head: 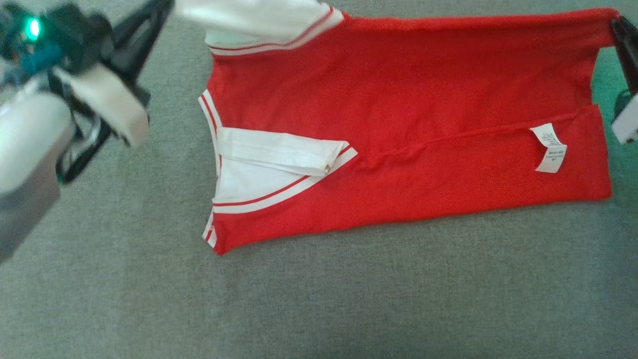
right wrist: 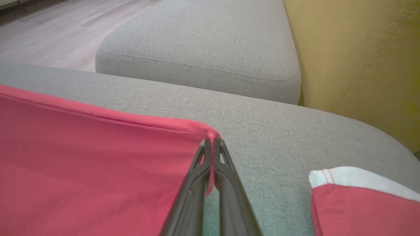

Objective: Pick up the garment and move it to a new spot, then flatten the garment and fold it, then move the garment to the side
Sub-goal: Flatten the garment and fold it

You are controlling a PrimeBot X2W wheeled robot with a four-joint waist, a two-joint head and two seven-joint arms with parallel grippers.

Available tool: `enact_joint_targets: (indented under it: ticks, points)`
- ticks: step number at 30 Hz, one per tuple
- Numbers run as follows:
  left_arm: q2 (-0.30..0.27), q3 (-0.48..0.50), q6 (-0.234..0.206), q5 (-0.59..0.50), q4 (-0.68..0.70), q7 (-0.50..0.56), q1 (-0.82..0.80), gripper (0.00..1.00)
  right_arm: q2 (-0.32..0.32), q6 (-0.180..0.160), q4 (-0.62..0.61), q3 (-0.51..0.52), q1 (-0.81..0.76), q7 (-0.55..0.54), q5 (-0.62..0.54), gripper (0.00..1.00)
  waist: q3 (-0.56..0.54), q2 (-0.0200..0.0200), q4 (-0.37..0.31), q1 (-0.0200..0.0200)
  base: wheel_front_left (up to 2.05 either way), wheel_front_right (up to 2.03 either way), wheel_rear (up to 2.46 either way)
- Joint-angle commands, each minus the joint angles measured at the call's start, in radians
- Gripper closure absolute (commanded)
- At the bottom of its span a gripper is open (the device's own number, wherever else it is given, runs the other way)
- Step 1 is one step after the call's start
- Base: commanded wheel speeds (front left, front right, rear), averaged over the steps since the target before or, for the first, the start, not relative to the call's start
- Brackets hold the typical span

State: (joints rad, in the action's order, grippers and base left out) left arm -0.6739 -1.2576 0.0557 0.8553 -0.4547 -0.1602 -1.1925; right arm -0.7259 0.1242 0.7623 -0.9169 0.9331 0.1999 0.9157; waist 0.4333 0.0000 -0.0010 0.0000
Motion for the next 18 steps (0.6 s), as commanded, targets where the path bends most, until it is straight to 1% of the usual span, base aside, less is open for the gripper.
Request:
enact_joint_targets:
  ticks: [1,6,11,18]
  points:
    - [-0.070,0.042,-0.029,0.012,0.054,-0.010,-0.003,1.00,-0.051,0.007,-0.023,0.017,-0.047,0.019,0.004,1.00,-0.005,0.0000,0.009,0.0000,0.00,0.00,0.00]
    - [-0.155,0.043,-0.134,0.031,0.231,-0.020,0.107,1.00,-0.086,0.007,-0.061,0.071,-0.137,0.044,-0.012,1.00,-0.014,0.0000,0.024,0.0000,0.00,0.00,0.00]
    - [-0.220,0.031,-0.244,0.030,0.404,-0.025,0.212,1.00,-0.094,0.007,-0.106,0.146,-0.237,0.055,-0.036,1.00,-0.025,0.0000,0.030,0.0000,0.00,0.00,0.00]
    - [-0.270,0.018,-0.350,0.033,0.552,-0.021,0.314,1.00,-0.093,0.007,-0.194,0.269,-0.381,0.059,-0.097,1.00,-0.030,0.0000,0.027,0.0000,0.00,0.00,0.00]
